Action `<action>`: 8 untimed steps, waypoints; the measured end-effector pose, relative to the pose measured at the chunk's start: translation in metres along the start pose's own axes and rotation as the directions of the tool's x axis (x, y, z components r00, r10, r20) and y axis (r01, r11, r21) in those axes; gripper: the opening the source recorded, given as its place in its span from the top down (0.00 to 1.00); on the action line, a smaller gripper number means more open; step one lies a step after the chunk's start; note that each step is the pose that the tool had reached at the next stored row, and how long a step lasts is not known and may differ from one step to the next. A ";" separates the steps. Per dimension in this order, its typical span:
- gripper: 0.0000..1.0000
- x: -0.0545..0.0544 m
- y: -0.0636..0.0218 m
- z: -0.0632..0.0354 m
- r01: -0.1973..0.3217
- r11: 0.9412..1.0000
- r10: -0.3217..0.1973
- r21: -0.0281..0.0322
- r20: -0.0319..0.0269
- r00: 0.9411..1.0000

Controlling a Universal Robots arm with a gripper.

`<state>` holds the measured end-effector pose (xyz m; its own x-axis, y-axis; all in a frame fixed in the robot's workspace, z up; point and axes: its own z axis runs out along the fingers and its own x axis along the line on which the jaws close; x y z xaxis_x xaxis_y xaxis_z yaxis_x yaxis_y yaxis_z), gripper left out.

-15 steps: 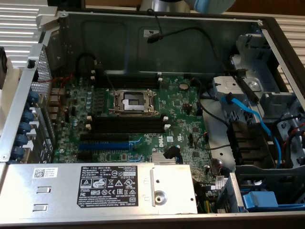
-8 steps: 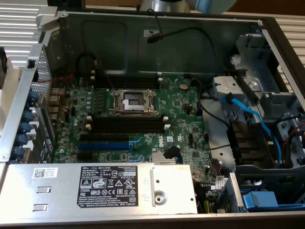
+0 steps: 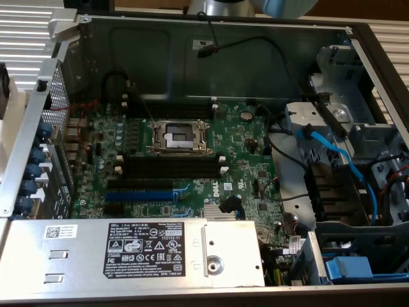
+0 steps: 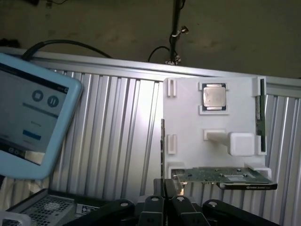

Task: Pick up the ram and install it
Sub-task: 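Pick up the ram and move it above insertion slot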

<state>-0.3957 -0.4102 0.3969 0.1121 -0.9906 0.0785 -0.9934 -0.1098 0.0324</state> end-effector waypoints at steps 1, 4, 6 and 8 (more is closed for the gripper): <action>0.88 0.001 -0.0044 -0.0008 0.000 1.000 0.000 0.000 0.000 1.000; 0.88 0.002 -0.0180 -0.0015 0.000 1.000 0.000 0.000 0.000 1.000; 0.88 0.003 -0.0269 -0.0020 0.000 1.000 0.000 0.000 0.000 1.000; 0.88 0.004 -0.0361 -0.0037 0.000 1.000 0.000 0.000 0.001 1.000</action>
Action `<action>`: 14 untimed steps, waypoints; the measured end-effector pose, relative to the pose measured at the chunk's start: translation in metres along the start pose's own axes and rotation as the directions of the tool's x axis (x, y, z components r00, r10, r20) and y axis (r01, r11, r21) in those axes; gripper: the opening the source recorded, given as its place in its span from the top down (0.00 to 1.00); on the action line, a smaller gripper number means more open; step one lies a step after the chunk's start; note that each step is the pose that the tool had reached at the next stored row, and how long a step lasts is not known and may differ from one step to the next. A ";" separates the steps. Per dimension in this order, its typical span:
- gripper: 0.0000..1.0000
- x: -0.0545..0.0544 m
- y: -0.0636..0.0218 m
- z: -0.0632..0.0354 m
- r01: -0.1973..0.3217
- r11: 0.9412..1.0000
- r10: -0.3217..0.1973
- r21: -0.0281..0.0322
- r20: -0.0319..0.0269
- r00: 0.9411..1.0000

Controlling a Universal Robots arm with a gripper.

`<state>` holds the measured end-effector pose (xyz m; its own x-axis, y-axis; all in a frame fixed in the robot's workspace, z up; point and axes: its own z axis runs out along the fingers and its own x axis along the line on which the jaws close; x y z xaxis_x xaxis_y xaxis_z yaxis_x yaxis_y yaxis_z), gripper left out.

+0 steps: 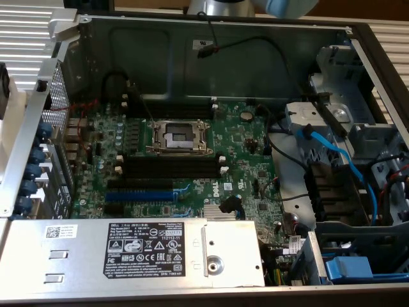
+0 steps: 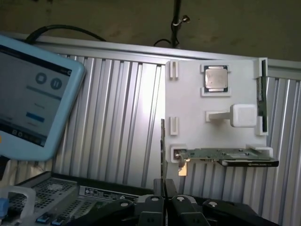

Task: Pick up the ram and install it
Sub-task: 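Pick up the ram and move it above insertion slot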

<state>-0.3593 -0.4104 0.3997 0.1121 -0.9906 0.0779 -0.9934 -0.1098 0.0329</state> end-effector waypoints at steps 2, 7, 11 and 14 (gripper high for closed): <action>0.88 0.001 -0.0089 -0.0027 0.000 1.000 0.000 0.000 0.002 1.000; 0.88 0.004 -0.0245 -0.0110 0.000 1.000 0.000 0.001 0.009 1.000; 0.88 0.005 -0.0339 -0.0182 0.001 1.000 -0.001 0.002 0.020 1.000; 0.88 0.007 -0.0409 -0.0236 0.001 1.000 -0.001 0.004 0.026 1.000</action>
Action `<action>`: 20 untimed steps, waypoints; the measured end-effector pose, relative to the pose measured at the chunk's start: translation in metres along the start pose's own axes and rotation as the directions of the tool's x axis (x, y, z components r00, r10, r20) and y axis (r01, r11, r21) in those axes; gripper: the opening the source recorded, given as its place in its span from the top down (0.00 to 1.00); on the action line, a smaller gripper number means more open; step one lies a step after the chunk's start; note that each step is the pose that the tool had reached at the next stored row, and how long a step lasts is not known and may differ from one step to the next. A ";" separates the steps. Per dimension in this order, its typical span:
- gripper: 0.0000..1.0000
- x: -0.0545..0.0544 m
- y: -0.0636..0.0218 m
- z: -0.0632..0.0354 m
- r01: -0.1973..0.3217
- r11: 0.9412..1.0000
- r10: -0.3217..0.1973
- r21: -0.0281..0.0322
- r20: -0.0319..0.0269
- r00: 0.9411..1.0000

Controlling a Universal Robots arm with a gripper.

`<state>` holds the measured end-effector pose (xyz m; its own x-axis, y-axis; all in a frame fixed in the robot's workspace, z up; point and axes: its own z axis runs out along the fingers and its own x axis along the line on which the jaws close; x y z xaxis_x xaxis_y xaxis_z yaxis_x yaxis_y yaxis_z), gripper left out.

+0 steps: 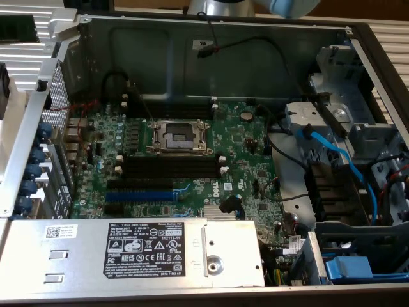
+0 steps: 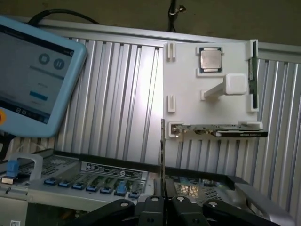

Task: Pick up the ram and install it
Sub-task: 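Pick up the ram and move it above insertion slot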

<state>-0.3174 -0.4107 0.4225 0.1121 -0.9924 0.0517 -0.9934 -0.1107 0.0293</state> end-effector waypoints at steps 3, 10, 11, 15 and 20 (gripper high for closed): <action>0.88 0.002 -0.0077 -0.0056 0.000 1.000 0.000 0.001 0.007 1.000; 0.88 0.006 -0.0263 -0.0158 0.000 1.000 0.000 0.005 0.018 1.000; 0.88 0.007 -0.0292 -0.0169 0.000 1.000 0.000 0.005 0.018 1.000; 0.88 0.010 -0.0428 -0.0204 0.000 1.000 0.000 0.006 0.019 1.000; 0.88 0.012 -0.0652 -0.0213 0.000 1.000 0.000 0.006 0.019 1.000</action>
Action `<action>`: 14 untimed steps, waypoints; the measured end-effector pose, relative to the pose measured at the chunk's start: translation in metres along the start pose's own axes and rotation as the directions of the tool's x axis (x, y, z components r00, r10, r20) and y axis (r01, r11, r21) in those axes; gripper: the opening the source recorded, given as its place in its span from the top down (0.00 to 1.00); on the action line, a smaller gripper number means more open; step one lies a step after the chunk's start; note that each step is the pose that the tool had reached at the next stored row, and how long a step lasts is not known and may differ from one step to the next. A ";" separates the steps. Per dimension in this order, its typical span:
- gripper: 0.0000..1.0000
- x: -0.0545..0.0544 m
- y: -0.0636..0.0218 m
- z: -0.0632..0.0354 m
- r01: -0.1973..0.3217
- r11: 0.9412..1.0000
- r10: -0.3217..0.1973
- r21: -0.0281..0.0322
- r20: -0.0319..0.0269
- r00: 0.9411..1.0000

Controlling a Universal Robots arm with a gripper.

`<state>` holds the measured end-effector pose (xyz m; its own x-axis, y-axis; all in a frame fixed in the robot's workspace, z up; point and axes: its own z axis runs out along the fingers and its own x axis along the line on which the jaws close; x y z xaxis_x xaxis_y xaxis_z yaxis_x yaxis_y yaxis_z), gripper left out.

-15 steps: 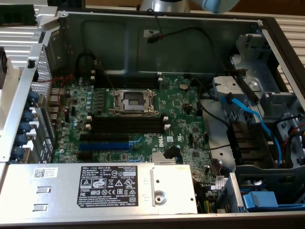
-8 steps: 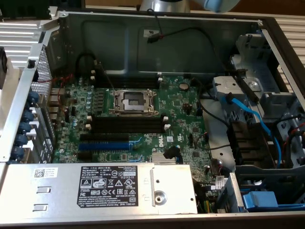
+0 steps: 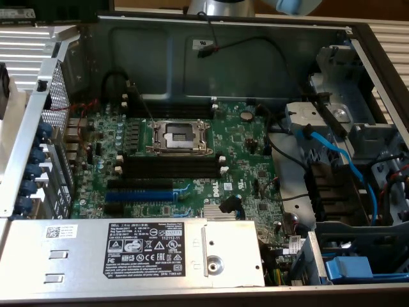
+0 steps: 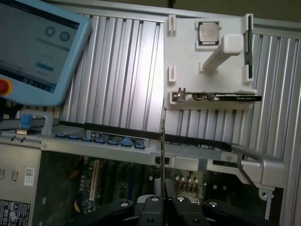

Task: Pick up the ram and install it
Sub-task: 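Pick up the ram and move it above insertion slot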

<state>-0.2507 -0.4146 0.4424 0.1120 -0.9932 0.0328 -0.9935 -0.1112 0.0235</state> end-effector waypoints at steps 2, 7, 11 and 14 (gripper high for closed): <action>0.88 0.001 -0.0089 -0.0002 0.000 1.000 0.000 0.000 0.000 1.000; 0.88 0.003 -0.0289 -0.0015 0.000 1.000 0.000 0.000 0.001 1.000; 0.88 0.005 -0.0442 -0.0024 0.000 1.000 0.000 0.000 0.002 1.000; 0.88 0.006 -0.0553 -0.0029 0.001 1.000 -0.001 0.001 0.003 1.000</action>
<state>-0.1950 -0.4146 0.4443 0.1129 -0.9932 0.0300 -0.9934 -0.1122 0.0230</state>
